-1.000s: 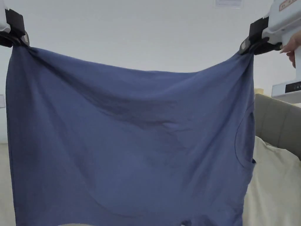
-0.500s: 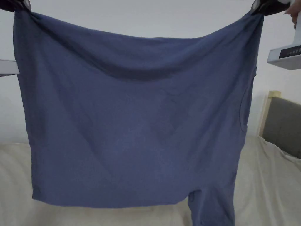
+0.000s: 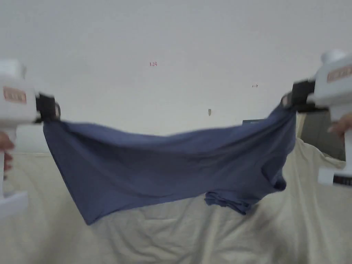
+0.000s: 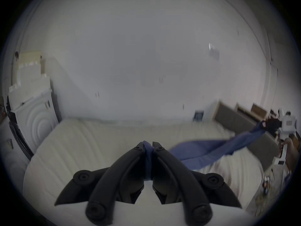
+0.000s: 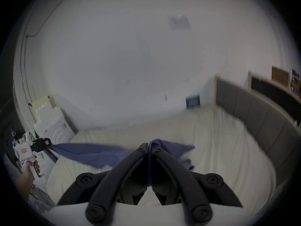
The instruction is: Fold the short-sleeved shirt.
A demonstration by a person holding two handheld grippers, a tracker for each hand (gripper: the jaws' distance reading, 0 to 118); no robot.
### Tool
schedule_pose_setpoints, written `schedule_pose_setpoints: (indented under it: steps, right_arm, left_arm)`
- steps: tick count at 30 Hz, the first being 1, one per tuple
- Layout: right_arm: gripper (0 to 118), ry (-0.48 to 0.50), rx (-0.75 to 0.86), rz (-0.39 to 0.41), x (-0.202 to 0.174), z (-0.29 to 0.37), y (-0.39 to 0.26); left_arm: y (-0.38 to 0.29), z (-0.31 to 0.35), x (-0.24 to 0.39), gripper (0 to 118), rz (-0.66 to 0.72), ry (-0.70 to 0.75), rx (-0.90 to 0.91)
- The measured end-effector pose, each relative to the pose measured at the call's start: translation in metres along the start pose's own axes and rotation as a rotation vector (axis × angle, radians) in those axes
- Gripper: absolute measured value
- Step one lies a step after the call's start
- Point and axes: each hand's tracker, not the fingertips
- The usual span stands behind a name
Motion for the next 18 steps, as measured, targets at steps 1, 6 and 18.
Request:
schedule_pose_setpoints:
  steps: [1,6,18]
  right_arm:
    - [3,-0.03,-0.06,-0.023,0.01,-0.01,-0.037]
    - [3,-0.083,-0.299,-0.159,0.057,-0.041,-0.216]
    - [3,0.012,-0.351,-0.081,0.083,0.075,-0.341]
  left_arm:
    - [-0.034,-0.009,0.002,8,-0.009,-0.016,-0.063]
    - [-0.196,-0.024,0.005,8,0.128,-0.06,-0.323]
    - [-0.318,0.078,-0.025,8,0.288,-0.132,-0.394]
